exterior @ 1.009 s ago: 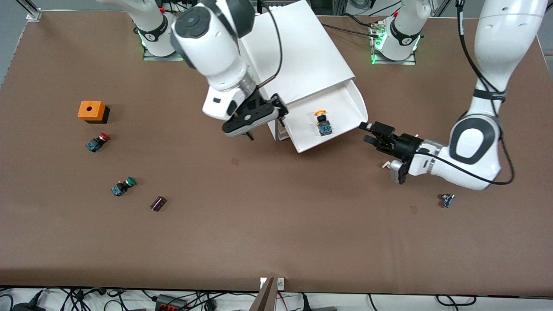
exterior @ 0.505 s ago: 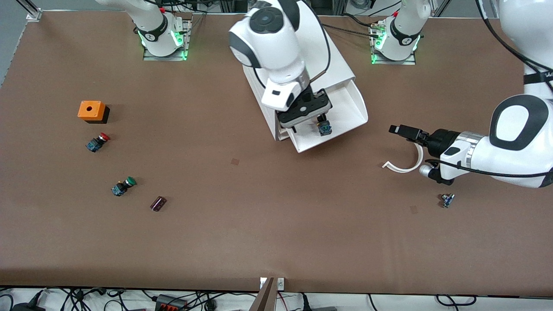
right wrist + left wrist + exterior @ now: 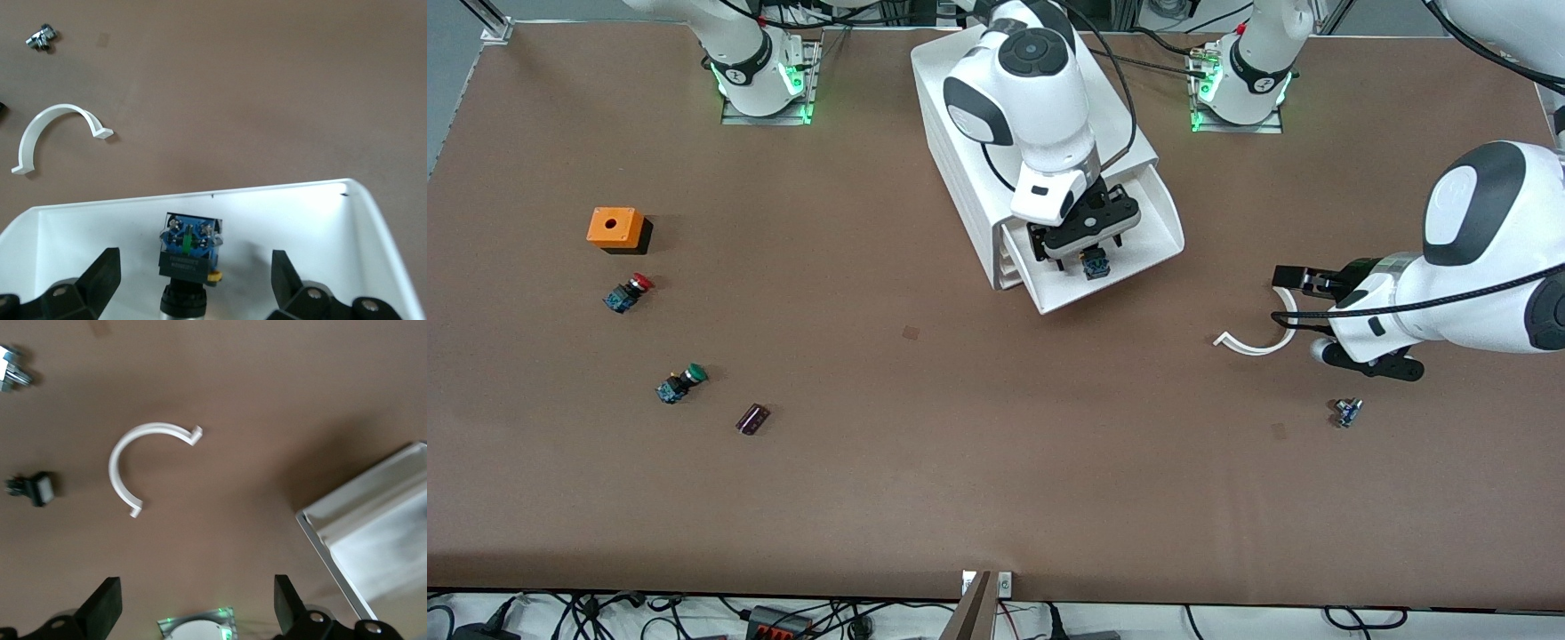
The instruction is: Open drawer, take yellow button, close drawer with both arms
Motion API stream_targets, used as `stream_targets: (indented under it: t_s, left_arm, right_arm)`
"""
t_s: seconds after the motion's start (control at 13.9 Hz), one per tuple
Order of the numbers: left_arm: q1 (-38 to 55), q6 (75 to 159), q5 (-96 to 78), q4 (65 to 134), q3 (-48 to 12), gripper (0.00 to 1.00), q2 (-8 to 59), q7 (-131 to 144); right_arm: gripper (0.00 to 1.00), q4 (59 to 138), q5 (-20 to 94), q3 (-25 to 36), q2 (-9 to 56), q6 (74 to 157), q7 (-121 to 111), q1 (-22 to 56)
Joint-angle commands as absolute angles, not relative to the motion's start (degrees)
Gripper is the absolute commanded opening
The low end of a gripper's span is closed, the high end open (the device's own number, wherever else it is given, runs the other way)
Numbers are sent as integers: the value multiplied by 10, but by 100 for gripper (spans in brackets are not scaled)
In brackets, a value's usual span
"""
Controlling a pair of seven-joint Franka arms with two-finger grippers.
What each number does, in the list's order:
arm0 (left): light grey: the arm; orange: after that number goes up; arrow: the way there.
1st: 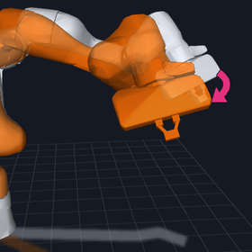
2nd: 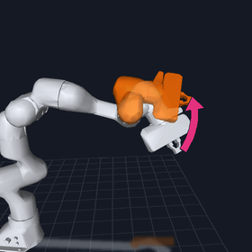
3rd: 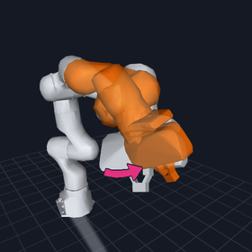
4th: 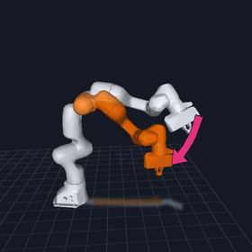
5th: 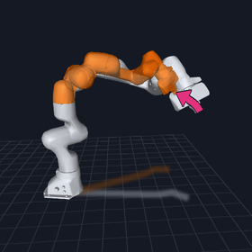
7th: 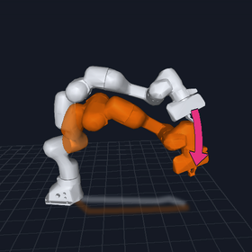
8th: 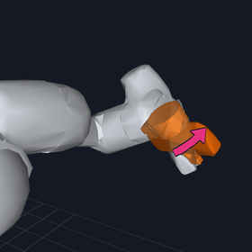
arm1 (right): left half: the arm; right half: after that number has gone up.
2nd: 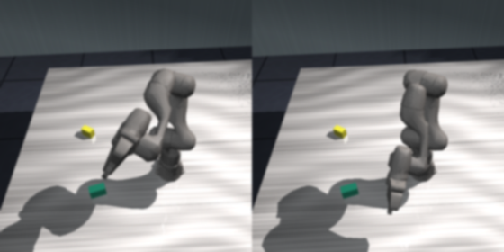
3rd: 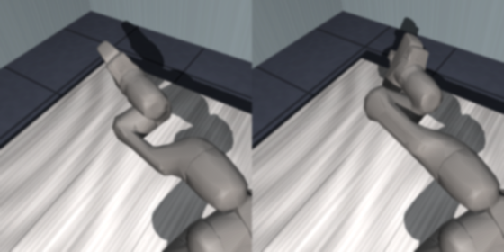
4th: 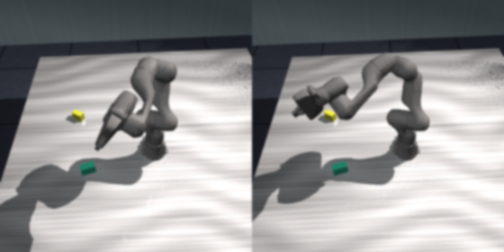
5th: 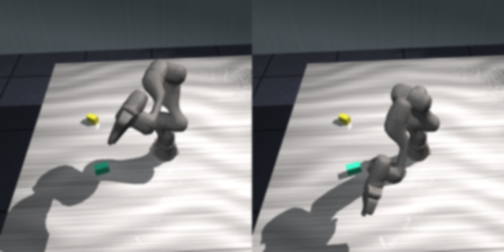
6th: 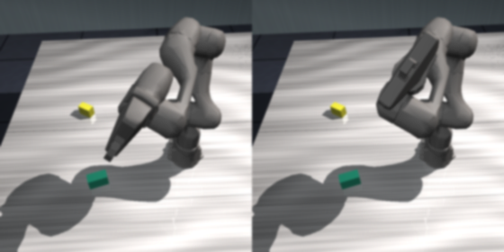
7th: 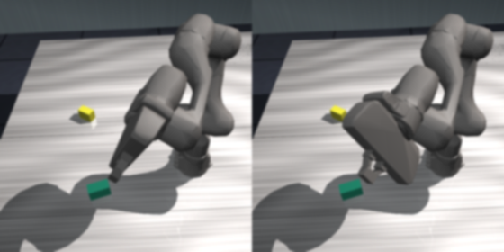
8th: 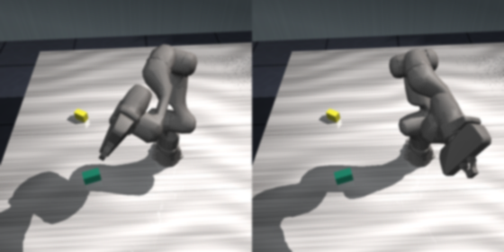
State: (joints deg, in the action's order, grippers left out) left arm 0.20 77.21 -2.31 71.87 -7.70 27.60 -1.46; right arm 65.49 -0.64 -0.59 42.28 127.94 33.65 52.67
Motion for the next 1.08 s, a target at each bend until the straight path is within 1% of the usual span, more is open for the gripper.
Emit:
stream_targets:
  t_s: [0.0,0.07,0.14,0.22,0.36,0.43,0.5,0.65,0.72,0.86,0.94,1.01]
  left_arm:
    - [9,794,-2,662,-73,100,322,-7]
    - [9,798,-2,664,-72,100,323,-6]
    - [10,799,-1,664,-71,100,326,-5]
    - [10,799,-1,665,-71,100,328,1]
    - [10,798,-1,665,-72,100,327,15]
    - [11,798,0,665,-72,100,327,15]
    - [11,798,0,665,-72,100,327,15]
    - [11,798,0,665,-73,100,326,16]
    - [11,798,0,665,-74,100,326,21]
    - [11,798,0,665,-76,100,325,39]
    - [11,798,-1,665,-76,100,324,42]
    - [11,798,-1,665,-76,100,324,44]
  right_arm:
    - [95,623,-15,1,446,1276,345,538]
    - [91,623,-15,1,446,1279,345,537]
    - [90,622,-15,1,449,1281,345,537]
    - [87,621,-15,1,453,1288,345,538]
    - [71,621,-14,1,458,1296,345,538]
    - [56,621,-14,1,459,1296,345,538]
    - [45,621,-14,1,460,1296,345,538]
    - [27,621,-14,1,460,1293,345,538]
    - [14,621,-14,1,457,1289,344,536]
    - [7,620,-12,3,453,1282,344,531]
    - [6,609,-11,3,446,1268,344,527]
    - [5,579,-11,4,443,1233,344,524]
